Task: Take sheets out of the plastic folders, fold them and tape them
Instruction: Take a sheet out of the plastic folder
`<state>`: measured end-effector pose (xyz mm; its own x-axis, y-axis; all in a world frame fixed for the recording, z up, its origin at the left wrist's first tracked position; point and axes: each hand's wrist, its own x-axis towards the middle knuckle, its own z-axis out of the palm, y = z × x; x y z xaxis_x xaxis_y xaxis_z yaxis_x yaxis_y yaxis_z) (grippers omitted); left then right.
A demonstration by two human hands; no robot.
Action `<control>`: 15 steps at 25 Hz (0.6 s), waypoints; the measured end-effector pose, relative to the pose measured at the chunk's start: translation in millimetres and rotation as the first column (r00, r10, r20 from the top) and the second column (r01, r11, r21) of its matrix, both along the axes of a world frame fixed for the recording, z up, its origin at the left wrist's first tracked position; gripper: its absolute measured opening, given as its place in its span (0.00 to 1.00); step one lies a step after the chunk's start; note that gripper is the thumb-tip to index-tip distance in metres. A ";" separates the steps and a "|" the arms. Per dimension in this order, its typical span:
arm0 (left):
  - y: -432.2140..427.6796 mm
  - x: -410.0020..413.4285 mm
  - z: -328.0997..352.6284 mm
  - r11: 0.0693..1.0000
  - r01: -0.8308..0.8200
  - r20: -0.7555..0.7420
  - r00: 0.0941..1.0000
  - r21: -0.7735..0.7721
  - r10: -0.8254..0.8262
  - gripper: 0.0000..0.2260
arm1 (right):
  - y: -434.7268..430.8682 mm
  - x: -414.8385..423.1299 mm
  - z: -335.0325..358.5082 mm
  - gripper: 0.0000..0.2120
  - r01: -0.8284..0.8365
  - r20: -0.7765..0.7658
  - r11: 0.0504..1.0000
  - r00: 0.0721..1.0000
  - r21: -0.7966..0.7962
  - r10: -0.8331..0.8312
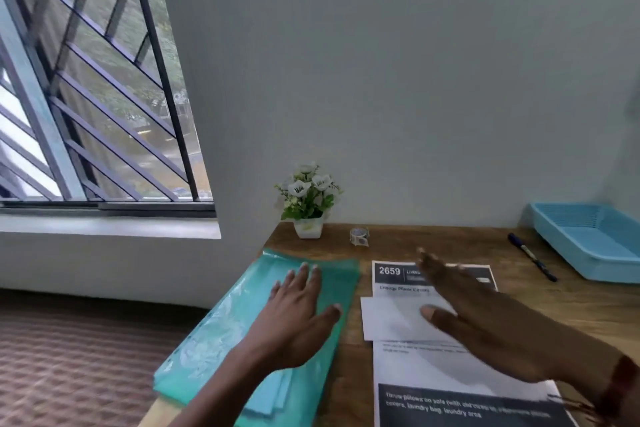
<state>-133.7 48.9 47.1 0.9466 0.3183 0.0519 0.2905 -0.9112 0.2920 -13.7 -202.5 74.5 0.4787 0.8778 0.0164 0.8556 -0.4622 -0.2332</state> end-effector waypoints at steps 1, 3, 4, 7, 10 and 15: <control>8.9 -3.3 -2.4 0.998 -0.054 -0.003 0.999 -0.034 0.054 0.32 | 11.6 -1.2 -2.7 0.32 -0.041 0.016 0.999 0.999 -0.012 0.041; 22.2 -4.8 -10.9 0.989 -0.132 -0.010 0.991 -0.061 0.132 0.32 | 36.4 -0.1 -13.3 0.31 -0.091 0.032 0.996 0.995 -0.021 0.091; 27.6 -4.7 -16.2 0.985 -0.165 -0.011 0.986 -0.043 0.165 0.32 | 50.6 2.5 -18.8 0.30 -0.112 0.059 0.994 0.992 -0.010 0.112; 38.5 -4.5 -29.6 0.976 -0.214 -0.023 0.976 0.028 0.215 0.32 | 96.1 12.9 -30.4 0.27 -0.159 0.187 0.987 0.970 0.001 0.156; 39.4 -7.2 -43.6 0.971 -0.236 -0.041 0.970 0.047 0.238 0.33 | 138.6 25.7 -37.1 0.22 -0.190 0.340 0.981 0.925 0.030 0.169; 45.3 -13.1 -56.5 0.967 -0.249 -0.063 0.966 0.045 0.252 0.34 | 189.2 44.0 -45.0 0.15 -0.048 0.416 0.994 0.909 0.097 0.003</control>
